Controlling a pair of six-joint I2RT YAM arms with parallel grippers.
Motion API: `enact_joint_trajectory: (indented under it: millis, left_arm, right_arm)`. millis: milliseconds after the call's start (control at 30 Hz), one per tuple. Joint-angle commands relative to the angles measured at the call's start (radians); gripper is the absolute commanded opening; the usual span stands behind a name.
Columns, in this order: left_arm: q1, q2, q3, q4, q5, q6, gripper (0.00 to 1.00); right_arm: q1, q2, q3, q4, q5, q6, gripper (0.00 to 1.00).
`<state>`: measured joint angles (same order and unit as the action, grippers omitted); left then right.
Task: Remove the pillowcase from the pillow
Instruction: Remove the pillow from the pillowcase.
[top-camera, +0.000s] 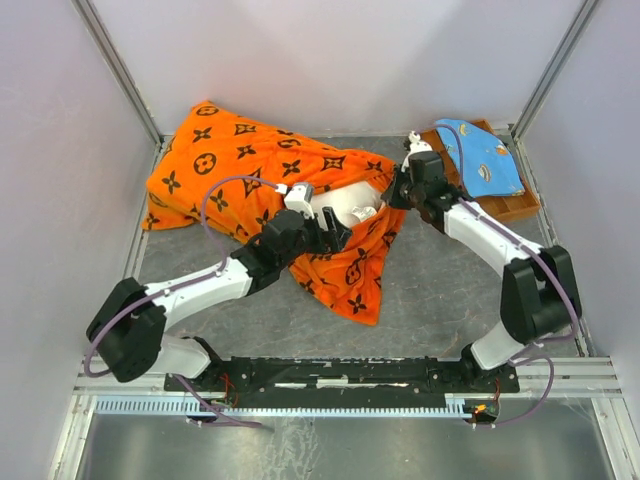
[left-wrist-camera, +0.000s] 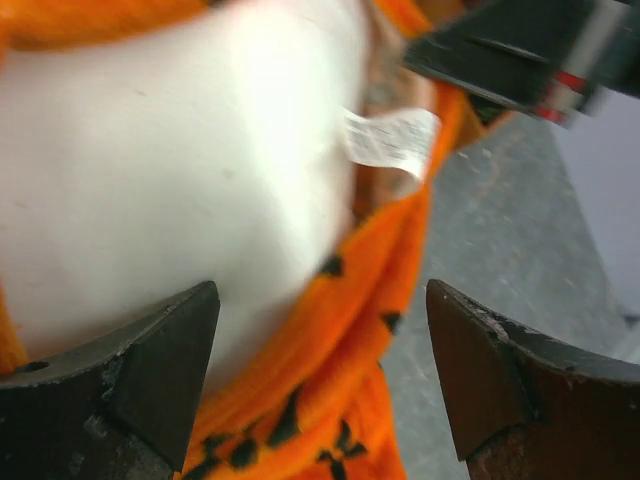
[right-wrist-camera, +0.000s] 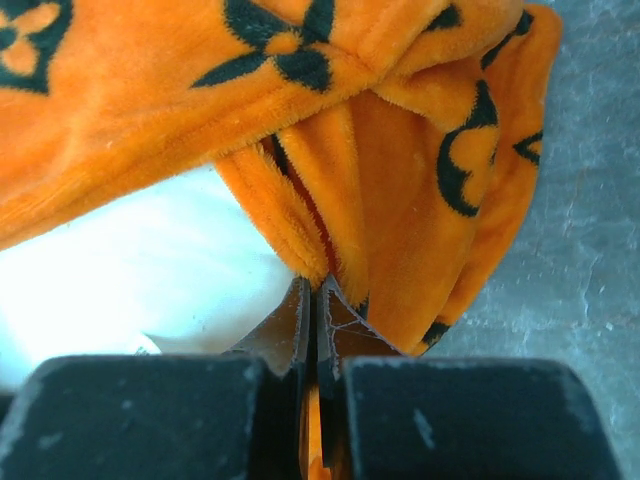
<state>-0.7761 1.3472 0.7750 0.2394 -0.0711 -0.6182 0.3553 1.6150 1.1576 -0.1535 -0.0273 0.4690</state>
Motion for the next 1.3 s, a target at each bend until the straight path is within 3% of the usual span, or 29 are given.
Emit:
enact_joint_trajectory:
  millis: [0, 400, 800, 833, 933, 967, 1000, 1033, 1233, 1267]
  left_arm:
    - [0.009, 0.043, 0.028, 0.062, -0.307, 0.043, 0.92]
    - [0.052, 0.152, 0.132, 0.078, -0.347, 0.020, 0.97]
    - [0.055, 0.459, 0.347, -0.166, -0.609, 0.086, 0.98]
    - [0.054, 0.481, 0.352, -0.168, -0.608, 0.094, 0.90]
    - [0.055, 0.481, 0.327, -0.131, -0.575, 0.114, 0.50]
    - [0.056, 0.464, 0.309, -0.116, -0.570, 0.112, 0.30]
    - [0.059, 0.444, 0.294, -0.112, -0.566, 0.104, 0.19]
    - [0.065, 0.422, 0.283, -0.115, -0.556, 0.103, 0.15]
    - [0.118, 0.267, 0.255, -0.232, -0.490, 0.142, 0.14]
    - [0.124, 0.237, 0.245, -0.241, -0.488, 0.148, 0.14]
  right_arm:
    - [-0.001, -0.142, -0.116, 0.016, -0.020, 0.054, 0.02]
    - [0.022, -0.286, -0.455, 0.063, 0.004, 0.070, 0.02]
    - [0.094, -0.357, -0.485, 0.042, 0.041, 0.077, 0.02]
    - [0.102, -0.366, -0.486, 0.041, 0.042, 0.081, 0.02]
    - [0.130, -0.400, -0.477, 0.045, 0.050, 0.091, 0.04]
    - [0.135, -0.414, -0.465, 0.038, 0.044, 0.100, 0.08]
    - [0.137, -0.424, -0.449, 0.026, 0.033, 0.107, 0.17]
    - [0.141, -0.436, -0.429, 0.009, 0.031, 0.116, 0.30]
    - [0.145, -0.512, -0.250, -0.150, 0.087, 0.333, 0.96]
    - [0.144, -0.506, -0.202, -0.188, 0.092, 0.413, 1.00]
